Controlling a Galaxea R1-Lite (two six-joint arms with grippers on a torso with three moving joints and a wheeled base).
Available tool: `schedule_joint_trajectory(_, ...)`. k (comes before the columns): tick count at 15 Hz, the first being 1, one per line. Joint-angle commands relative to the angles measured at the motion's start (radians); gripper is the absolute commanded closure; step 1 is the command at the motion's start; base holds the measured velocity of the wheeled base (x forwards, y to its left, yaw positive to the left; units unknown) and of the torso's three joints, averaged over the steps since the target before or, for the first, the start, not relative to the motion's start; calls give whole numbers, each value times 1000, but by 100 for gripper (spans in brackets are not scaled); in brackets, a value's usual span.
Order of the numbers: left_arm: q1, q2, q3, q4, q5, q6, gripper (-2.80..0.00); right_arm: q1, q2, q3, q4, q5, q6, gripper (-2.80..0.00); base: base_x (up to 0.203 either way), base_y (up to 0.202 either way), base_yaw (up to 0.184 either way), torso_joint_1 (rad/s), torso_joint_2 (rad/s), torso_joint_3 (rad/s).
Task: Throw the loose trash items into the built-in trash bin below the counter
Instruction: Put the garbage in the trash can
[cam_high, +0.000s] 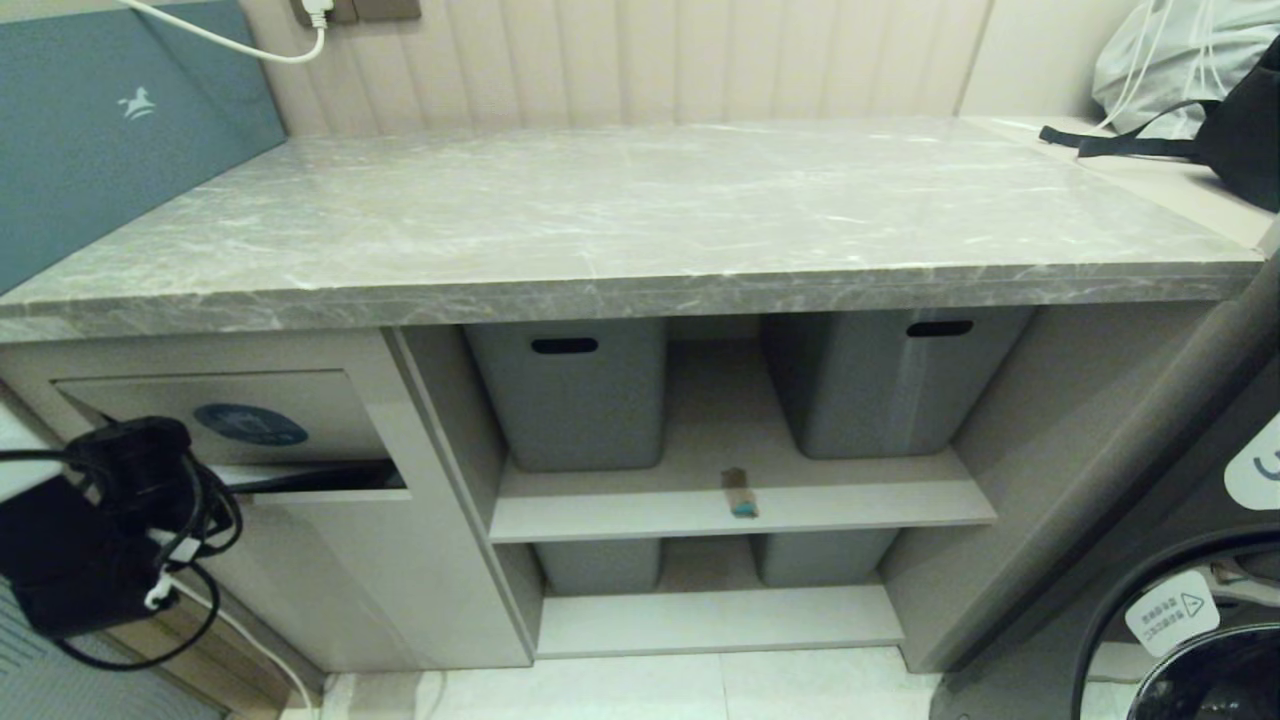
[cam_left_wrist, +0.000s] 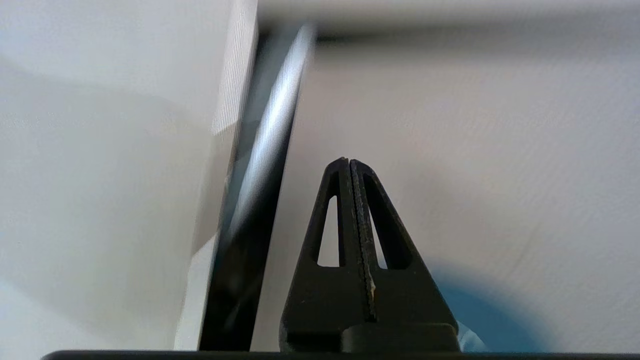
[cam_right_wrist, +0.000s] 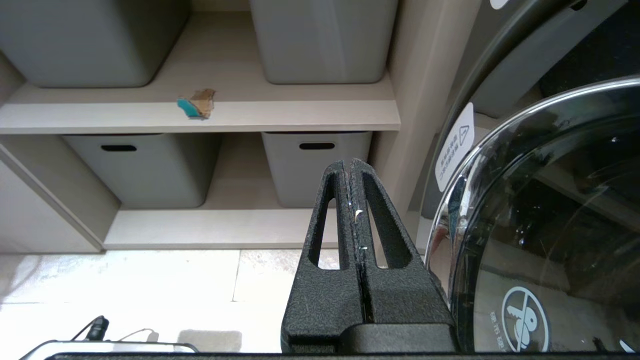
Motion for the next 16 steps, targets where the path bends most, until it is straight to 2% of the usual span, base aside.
schedule_joint_trajectory(1, 34, -11, 10, -8, 1, -11, 0, 0, 0, 0, 0, 0, -1, 0, 0, 0, 0, 0, 0, 0)
schedule_joint_trajectory(6, 62, 89, -69, -13, -22, -26, 0, 0, 0, 0, 0, 0, -1, 0, 0, 0, 0, 0, 0, 0)
schedule_joint_trajectory(12, 63, 168, -149, -3, -39, -30, 0, 0, 0, 0, 0, 0, -1, 0, 0, 0, 0, 0, 0, 0)
schedule_joint_trajectory(16, 63, 210, -213, 65, -43, -30, 0, 0, 0, 0, 0, 0, -1, 0, 0, 0, 0, 0, 0, 0)
